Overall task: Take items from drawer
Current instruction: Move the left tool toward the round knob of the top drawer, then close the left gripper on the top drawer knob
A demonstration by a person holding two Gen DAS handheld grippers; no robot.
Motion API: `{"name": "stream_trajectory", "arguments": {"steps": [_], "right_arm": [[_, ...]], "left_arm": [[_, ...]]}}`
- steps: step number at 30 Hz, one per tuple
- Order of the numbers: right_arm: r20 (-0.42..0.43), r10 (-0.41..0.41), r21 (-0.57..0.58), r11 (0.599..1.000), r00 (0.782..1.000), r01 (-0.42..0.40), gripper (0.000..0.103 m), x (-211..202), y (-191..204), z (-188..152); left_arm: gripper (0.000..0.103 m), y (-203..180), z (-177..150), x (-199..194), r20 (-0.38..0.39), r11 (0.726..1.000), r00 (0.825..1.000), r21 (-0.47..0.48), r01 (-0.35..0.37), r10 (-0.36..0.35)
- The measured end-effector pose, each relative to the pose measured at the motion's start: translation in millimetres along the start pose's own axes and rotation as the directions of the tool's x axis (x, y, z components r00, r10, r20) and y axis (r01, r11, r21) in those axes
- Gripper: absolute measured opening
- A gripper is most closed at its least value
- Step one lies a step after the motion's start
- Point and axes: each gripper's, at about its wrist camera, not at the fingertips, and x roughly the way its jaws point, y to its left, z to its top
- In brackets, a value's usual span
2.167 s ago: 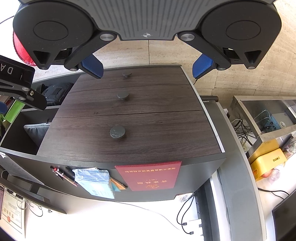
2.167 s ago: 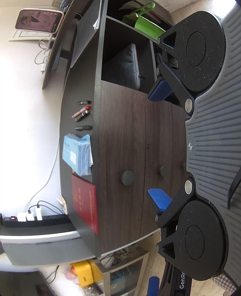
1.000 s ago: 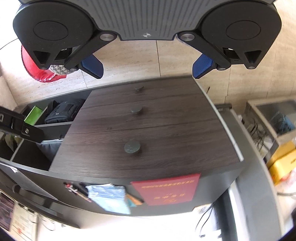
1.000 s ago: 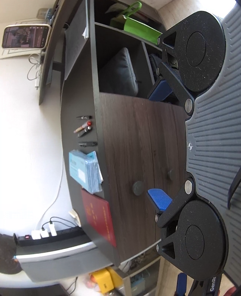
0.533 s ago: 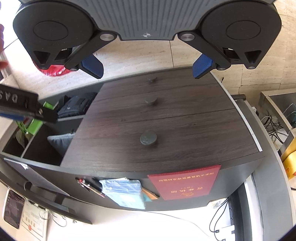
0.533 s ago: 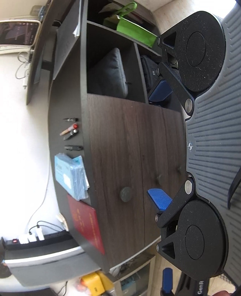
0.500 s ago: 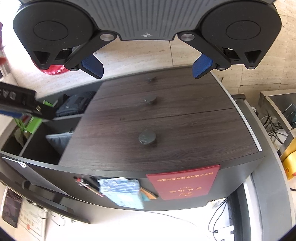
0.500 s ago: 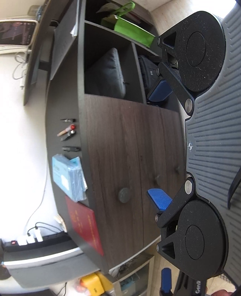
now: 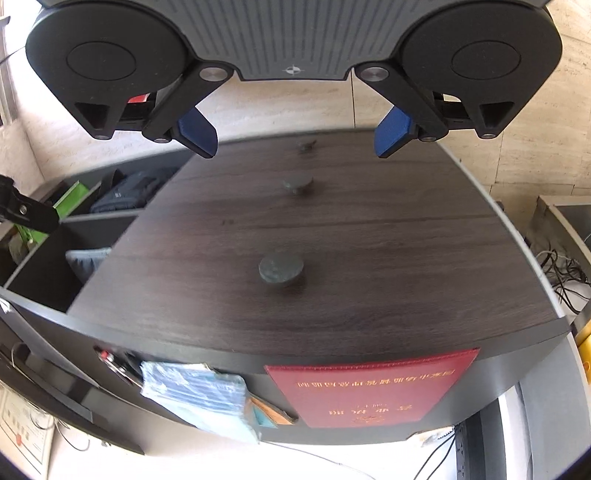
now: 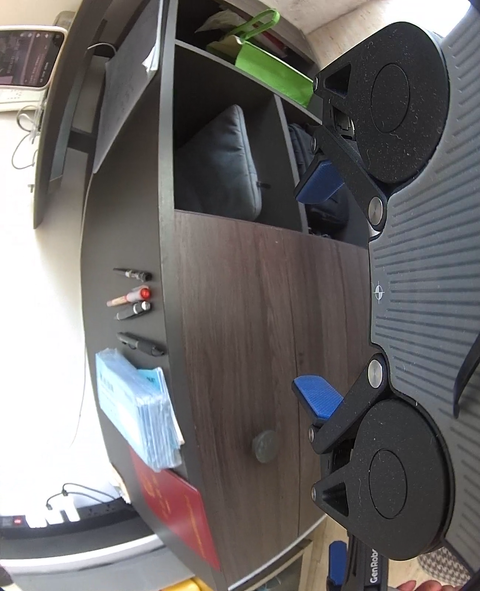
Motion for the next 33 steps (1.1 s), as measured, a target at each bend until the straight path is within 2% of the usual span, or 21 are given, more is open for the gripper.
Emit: {"name": "stream_trajectory", "arguments": {"steps": [4, 5, 6, 8, 12, 14, 19, 21, 28, 30, 33], "right_arm": [[0.009, -0.003, -0.007, 1.0, 1.0, 0.004, 0.102, 19.1, -7.2, 9.4], [0.012, -0.005, -0.006, 1.0, 1.0, 0.005, 0.102, 23.8, -9.2, 11.8], [0.012, -0.005, -0.005, 1.0, 1.0, 0.005, 0.103, 28.8, -11.6, 14.2], [0.013, -0.006, -0.002, 1.0, 1.0, 0.006, 0.103, 38.6, -16.4, 19.0], [-0.001, -0.003, -0.019, 1.0, 1.0, 0.003, 0.103, 61.4, -24.5, 30.5], [-0.012, 0.0, -0.028, 1.0, 1.0, -0.001, 0.103, 73.8, -28.4, 36.8], [-0.054, 0.026, -0.043, 0.999, 0.998, -0.029, 0.103, 103.4, -38.3, 49.6], [-0.074, 0.019, -0.047, 0.999, 0.997, -0.022, 0.103, 112.9, -41.3, 53.1], [-0.089, 0.017, -0.059, 0.998, 0.996, -0.022, 0.103, 128.8, -53.0, 59.7], [-0.09, 0.024, -0.059, 0.998, 0.996, -0.029, 0.103, 134.0, -57.5, 61.3], [-0.089, 0.051, -0.071, 0.996, 0.995, -0.058, 0.103, 140.8, -63.3, 65.1]], "left_arm": [[0.088, -0.7, 13.7, 16.7, 0.071, 1.0, 0.997, -0.014, 0.018, -0.017], [0.081, -0.6, 17.3, 20.4, 0.092, 0.999, 0.995, -0.021, 0.034, -0.032], [0.069, -0.5, 21.5, 24.3, 0.107, 0.998, 0.993, -0.027, 0.052, -0.048], [0.066, -1.1, 31.7, 33.8, 0.116, 0.996, 0.99, -0.036, 0.087, -0.082], [0.08, -5.8, 52.3, 52.2, 0.112, 0.996, 0.991, -0.035, 0.08, -0.075], [0.08, -7.4, 62.1, 61.8, 0.104, 0.997, 0.993, -0.029, 0.066, -0.063], [0.067, -4.5, 76.0, 80.4, 0.063, 0.997, 0.997, -0.069, 0.045, -0.041], [0.055, -4.1, 78.0, 87.4, 0.04, 0.997, 0.998, -0.07, 0.045, -0.043], [0.051, -6.1, 80.4, 100.6, -0.002, 0.996, 1.0, -0.085, 0.031, -0.031], [0.042, -8.6, 80.6, 101.3, -0.008, 0.996, 0.999, -0.083, 0.039, -0.04], [0.042, -15.9, 79.8, 100.2, -0.008, 0.999, 1.0, -0.042, 0.017, -0.017]]}}
